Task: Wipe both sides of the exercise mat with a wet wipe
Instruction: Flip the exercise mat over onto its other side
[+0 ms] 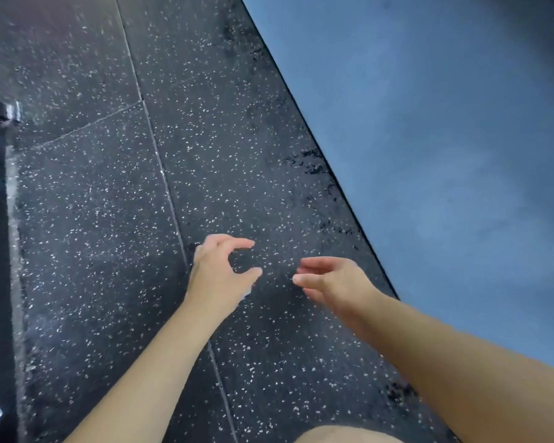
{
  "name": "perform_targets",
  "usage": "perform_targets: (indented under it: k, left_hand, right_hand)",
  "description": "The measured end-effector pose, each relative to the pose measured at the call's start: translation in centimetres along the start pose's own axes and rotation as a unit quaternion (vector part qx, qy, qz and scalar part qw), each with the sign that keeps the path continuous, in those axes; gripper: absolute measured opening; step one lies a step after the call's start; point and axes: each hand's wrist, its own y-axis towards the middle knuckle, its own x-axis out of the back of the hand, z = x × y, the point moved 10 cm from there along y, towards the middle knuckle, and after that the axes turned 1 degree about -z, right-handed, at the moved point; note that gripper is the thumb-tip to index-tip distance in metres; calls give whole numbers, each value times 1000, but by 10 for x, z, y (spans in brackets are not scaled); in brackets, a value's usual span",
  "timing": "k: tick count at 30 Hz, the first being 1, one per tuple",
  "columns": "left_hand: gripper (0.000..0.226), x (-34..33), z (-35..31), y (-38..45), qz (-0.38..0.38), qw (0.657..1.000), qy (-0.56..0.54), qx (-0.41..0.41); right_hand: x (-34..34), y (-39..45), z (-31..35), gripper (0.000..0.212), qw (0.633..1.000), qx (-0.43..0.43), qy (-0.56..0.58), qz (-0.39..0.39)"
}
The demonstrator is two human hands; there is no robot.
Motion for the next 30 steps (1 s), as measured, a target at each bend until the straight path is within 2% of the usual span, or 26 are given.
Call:
perform_targets:
  k: [2,5,6,8,10,11,14,17,20,26,30]
  left_hand:
    - [45,-30,-85,20,50,994,-48,-90]
    - [50,-87,-177,36,128,978,-109,-124]
    - [49,-104,-202,34,141,972,-85,-166]
    - [54,-132,-239,24,160,945,-3,-285]
    - [66,-158,-255,10,190,897,95,-387]
    - [74,-171,-256,2,202,862,158,-438]
    - [100,-208,-244,-25,212,732,340,-551]
    - [115,-228,-235,-38,232,663,441,-559]
    - [113,-240,-237,-49,244,638,478,-552]
    - [96,-245,-244,-57,280,630,533,-491]
    - [91,-246,-247,-61,290,628,554,-464]
  right_hand:
    - [39,-9,27,47,982,53,-171,-62]
    - [98,-26,50,42,932,95,-296,-186]
    - [111,-31,50,49,912,93,-342,-205]
    - [131,-38,37,79,874,67,-430,-216]
    - [152,-44,20,109,842,52,-481,-238]
    - [163,-48,10,121,833,39,-491,-252]
    - [187,-61,-24,145,818,14,-512,-262]
    - [196,-65,-55,155,806,-6,-538,-244]
    - [203,-62,-71,153,815,-7,-530,-235]
    - [209,-63,-78,141,823,14,-521,-225]
    - [209,-61,-75,142,822,21,-525,-220]
